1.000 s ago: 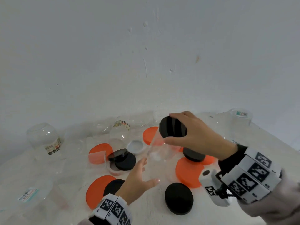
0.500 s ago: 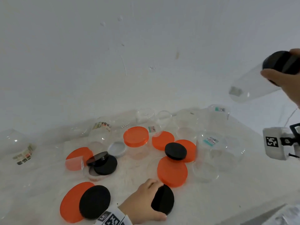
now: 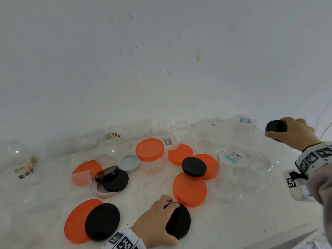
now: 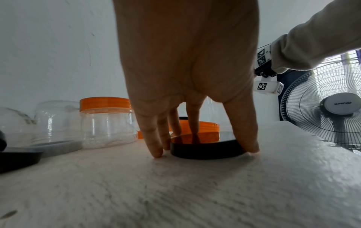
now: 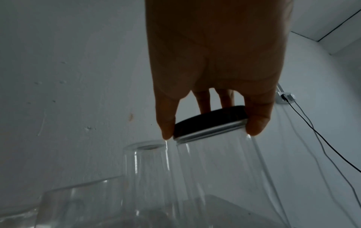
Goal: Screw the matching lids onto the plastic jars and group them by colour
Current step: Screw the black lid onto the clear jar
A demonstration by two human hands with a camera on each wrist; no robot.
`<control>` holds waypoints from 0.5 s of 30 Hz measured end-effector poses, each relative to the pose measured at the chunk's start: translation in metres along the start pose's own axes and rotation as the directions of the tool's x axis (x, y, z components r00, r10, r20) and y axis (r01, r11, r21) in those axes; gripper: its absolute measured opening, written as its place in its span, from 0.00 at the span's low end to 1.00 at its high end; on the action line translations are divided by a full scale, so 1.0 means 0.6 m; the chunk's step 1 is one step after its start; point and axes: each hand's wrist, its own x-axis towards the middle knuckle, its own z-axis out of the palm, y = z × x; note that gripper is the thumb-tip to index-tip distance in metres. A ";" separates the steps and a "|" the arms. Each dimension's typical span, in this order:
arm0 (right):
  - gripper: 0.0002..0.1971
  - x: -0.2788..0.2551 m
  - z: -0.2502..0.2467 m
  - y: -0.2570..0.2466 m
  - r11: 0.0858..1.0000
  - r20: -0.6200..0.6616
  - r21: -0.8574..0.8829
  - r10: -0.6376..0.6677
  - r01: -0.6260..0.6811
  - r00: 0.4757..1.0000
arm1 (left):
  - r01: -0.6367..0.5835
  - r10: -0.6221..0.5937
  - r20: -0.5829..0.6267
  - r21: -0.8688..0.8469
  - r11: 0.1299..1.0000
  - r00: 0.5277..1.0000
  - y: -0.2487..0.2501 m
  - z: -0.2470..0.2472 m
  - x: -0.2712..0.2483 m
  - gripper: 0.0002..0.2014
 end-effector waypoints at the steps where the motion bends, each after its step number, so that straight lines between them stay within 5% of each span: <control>1: 0.34 0.004 0.026 -0.020 1.000 0.009 0.010 -0.030 0.030 1.000 | -0.001 0.001 -0.001 -0.002 1.000 1.000 -0.001 0.000 0.000 0.41; 9: 0.29 0.020 0.027 -0.020 0.996 0.069 -0.076 -0.031 0.037 0.997 | -0.016 0.015 -0.013 -0.044 0.999 1.000 -0.010 0.002 0.000 0.41; 15: 0.15 -0.008 0.011 -0.047 0.962 0.168 -0.164 -0.189 0.216 0.968 | -0.013 0.012 -0.013 -0.109 0.994 1.000 -0.017 0.004 -0.002 0.42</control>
